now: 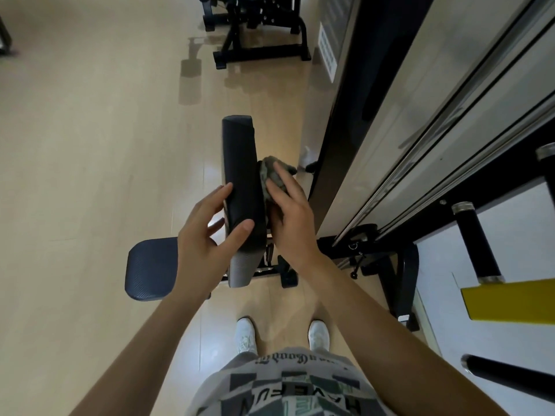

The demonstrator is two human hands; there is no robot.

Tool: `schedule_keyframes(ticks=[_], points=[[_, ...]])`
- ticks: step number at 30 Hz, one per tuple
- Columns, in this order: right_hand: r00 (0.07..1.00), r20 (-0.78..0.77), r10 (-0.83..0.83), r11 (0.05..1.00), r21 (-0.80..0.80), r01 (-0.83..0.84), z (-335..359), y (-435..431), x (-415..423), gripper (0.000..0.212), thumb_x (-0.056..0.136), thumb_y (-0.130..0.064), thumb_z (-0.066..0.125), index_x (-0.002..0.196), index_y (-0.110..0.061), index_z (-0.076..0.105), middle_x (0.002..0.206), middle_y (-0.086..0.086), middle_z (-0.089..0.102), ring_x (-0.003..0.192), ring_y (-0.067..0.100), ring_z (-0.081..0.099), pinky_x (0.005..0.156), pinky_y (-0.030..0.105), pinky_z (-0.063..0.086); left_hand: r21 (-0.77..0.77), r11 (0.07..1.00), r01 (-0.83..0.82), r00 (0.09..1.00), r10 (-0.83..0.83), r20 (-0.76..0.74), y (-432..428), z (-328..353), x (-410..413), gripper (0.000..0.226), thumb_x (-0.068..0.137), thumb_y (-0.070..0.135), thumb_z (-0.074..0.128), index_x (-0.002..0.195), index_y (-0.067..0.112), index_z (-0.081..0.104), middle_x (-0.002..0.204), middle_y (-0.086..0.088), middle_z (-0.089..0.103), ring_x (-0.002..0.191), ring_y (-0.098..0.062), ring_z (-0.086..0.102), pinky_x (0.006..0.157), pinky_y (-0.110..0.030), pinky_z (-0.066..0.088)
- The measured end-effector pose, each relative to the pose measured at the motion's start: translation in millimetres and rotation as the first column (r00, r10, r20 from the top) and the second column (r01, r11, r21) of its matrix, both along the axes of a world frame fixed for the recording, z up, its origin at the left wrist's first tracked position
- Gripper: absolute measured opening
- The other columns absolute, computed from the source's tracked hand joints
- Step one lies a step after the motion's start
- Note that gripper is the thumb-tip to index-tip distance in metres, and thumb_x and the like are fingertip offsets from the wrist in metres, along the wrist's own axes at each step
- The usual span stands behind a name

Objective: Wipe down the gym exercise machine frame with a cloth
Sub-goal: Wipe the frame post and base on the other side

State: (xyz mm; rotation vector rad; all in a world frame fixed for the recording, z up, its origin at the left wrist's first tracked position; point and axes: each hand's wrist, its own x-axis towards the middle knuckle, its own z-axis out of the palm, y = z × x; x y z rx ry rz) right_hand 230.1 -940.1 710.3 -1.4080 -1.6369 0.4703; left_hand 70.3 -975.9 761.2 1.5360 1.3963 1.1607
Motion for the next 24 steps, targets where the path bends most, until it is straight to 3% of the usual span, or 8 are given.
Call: schedule_keyframes(ticks=[6, 10, 11, 13, 14, 17, 20, 24], points=[[0.98, -0.187, -0.069, 0.997, 0.019, 0.074, -24, -18, -4, 0.038, 0.095, -0.002, 0.063, 0.133, -0.007, 0.064, 0.152, 0.011, 0.046, 0.14, 0.023, 0.046, 0.113, 0.034, 0.043, -0.02, 1.0, 0.009, 0.999, -0.009, 0.036, 0, 2, 0, 0.061, 0.085, 0.029, 0.073, 0.142, 0.024, 0.055, 0.141, 0.006, 0.057, 0.129, -0.009, 0.055, 0.095, -0.022, 0.053], [0.917, -0.315, -0.244, 0.926, -0.356, 0.125, -55, -40, -4, 0.03, 0.088, 0.001, 0.067, 0.116, -0.008, 0.073, 0.115, 0.009, 0.069, 0.105, 0.022, 0.065, 0.09, 0.028, 0.053, -0.036, 0.999, 0.005, 0.999, -0.003, 0.043, -1, -1, -2, 0.059, 0.089, 0.027, 0.075, 0.144, 0.025, 0.054, 0.142, 0.007, 0.057, 0.131, -0.011, 0.054, 0.1, -0.034, 0.054], [0.807, -0.456, -0.376, 0.834, -0.546, 0.08, -58, -43, -2, 0.027, 0.088, 0.005, 0.062, 0.11, -0.005, 0.074, 0.106, 0.011, 0.071, 0.098, 0.025, 0.066, 0.082, 0.027, 0.054, -0.036, 0.999, 0.01, 0.999, -0.009, 0.038, -1, -1, -2, 0.058, 0.09, 0.027, 0.075, 0.144, 0.026, 0.053, 0.143, 0.008, 0.056, 0.132, -0.011, 0.053, 0.1, -0.035, 0.053], [0.454, -0.618, -0.642, 0.62, -0.767, -0.166, -57, -44, 3, 0.028, 0.093, 0.012, 0.049, 0.102, -0.003, 0.07, 0.098, 0.015, 0.071, 0.091, 0.028, 0.066, 0.076, 0.028, 0.056, -0.035, 0.999, 0.017, 1.0, -0.016, 0.018, -2, -2, -1, 0.058, 0.091, 0.029, 0.071, 0.145, 0.026, 0.051, 0.144, 0.009, 0.056, 0.133, -0.01, 0.053, 0.099, -0.034, 0.053], [0.326, -0.63, -0.704, 0.573, -0.776, -0.262, -56, -44, 5, 0.03, 0.095, 0.013, 0.045, 0.1, -0.007, 0.067, 0.098, 0.015, 0.07, 0.091, 0.029, 0.065, 0.081, 0.033, 0.057, -0.034, 0.999, 0.017, 1.0, -0.017, 0.008, -3, -2, -1, 0.058, 0.092, 0.028, 0.07, 0.146, 0.025, 0.05, 0.145, 0.008, 0.055, 0.133, -0.01, 0.052, 0.099, -0.032, 0.054], [0.143, -0.672, -0.726, 0.595, -0.719, -0.36, -54, -38, 5, 0.032, 0.1, 0.01, 0.043, 0.107, -0.011, 0.066, 0.093, 0.01, 0.068, 0.096, 0.031, 0.067, 0.099, 0.048, 0.051, -0.03, 1.0, 0.005, 1.0, -0.005, -0.011, -4, -3, 0, 0.058, 0.094, 0.028, 0.067, 0.148, 0.021, 0.048, 0.147, 0.007, 0.054, 0.134, -0.008, 0.052, 0.098, -0.029, 0.054], [0.1, -0.696, -0.711, 0.618, -0.687, -0.381, -59, -27, -2, 0.043, 0.102, 0.008, 0.042, 0.128, -0.019, 0.062, 0.106, 0.012, 0.07, 0.11, 0.038, 0.066, 0.096, 0.05, 0.055, -0.021, 1.0, 0.01, 1.0, -0.01, -0.019, -4, -5, 0, 0.06, 0.093, 0.028, 0.064, 0.149, 0.017, 0.047, 0.147, 0.007, 0.053, 0.134, -0.012, 0.052, 0.1, -0.035, 0.055], [0.173, -0.748, -0.64, 0.681, -0.657, -0.322, -66, -14, -8, 0.045, 0.101, 0.009, 0.042, 0.135, -0.014, 0.06, 0.126, 0.019, 0.066, 0.117, 0.038, 0.063, 0.1, 0.049, 0.053, -0.033, 0.999, 0.031, 0.999, -0.032, -0.016, -4, -4, -2, 0.06, 0.094, 0.026, 0.063, 0.15, 0.016, 0.045, 0.148, 0.006, 0.053, 0.136, -0.016, 0.051, 0.102, -0.04, 0.054]])
